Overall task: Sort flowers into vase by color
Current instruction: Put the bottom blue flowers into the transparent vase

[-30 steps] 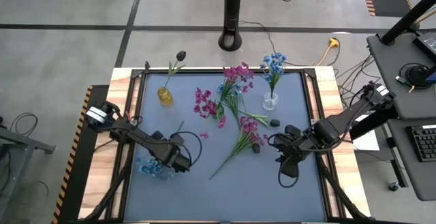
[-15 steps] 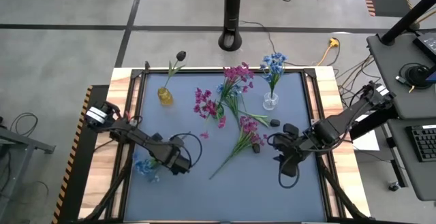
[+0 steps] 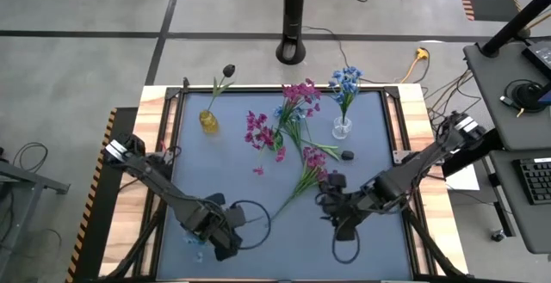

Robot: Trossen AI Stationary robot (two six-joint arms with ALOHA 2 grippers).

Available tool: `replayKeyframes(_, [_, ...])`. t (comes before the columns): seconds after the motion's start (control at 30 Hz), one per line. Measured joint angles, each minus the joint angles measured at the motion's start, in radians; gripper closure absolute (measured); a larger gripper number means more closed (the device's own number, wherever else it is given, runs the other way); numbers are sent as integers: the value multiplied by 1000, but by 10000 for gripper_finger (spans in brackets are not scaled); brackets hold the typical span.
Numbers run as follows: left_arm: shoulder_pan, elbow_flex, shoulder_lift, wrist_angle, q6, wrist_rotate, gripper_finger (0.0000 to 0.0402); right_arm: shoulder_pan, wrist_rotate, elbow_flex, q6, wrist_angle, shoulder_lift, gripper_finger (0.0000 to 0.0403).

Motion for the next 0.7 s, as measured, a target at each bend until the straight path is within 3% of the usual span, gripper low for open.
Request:
replayKeyframes(0.13, [-3, 101, 41, 1, 56, -74, 394, 0, -18, 64, -54, 68, 81, 193])
replayKeyframes(0.43, [16, 329, 241, -86, 238, -101, 395, 0, 12, 244, -198, 63, 219, 135])
replayKeyframes(0.7, [24, 605, 398, -286, 283, -265, 395, -10, 12, 301, -217, 61, 330, 132])
